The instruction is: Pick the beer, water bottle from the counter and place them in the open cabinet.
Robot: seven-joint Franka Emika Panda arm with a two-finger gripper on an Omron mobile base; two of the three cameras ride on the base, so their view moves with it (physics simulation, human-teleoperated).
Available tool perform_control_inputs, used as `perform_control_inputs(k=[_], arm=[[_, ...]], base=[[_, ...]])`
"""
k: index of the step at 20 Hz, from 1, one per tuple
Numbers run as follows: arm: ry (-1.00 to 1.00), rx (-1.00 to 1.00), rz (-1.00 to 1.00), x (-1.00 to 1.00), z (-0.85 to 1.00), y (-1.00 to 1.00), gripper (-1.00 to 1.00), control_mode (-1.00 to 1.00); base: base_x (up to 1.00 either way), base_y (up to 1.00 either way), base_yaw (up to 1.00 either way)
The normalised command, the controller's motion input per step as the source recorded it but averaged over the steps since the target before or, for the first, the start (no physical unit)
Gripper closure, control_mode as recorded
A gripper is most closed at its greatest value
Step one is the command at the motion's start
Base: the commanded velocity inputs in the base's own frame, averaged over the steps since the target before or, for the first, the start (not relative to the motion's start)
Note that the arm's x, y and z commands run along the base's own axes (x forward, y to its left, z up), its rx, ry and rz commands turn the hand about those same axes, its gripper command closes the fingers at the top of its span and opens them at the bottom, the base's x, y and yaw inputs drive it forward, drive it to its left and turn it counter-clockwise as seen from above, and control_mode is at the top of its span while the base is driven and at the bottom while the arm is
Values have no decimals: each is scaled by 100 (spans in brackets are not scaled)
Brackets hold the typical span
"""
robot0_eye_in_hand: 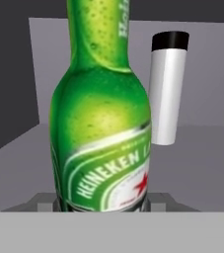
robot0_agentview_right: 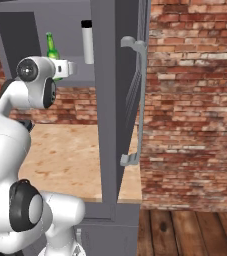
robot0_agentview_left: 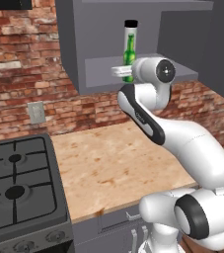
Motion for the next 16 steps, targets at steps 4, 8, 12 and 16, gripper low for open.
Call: perform_control_inputs(k=[4, 8, 12, 16], arm=[[-2, 0, 0, 0, -20, -5, 100, -100], [0, 0, 0, 0, 0, 0, -100, -100], [0, 0, 0, 0, 0, 0, -100, -100], [0, 0, 0, 0, 0, 0, -100, -100]], base=[[0, 0, 0], [0, 0, 0], [0, 0, 0], [0, 0, 0]])
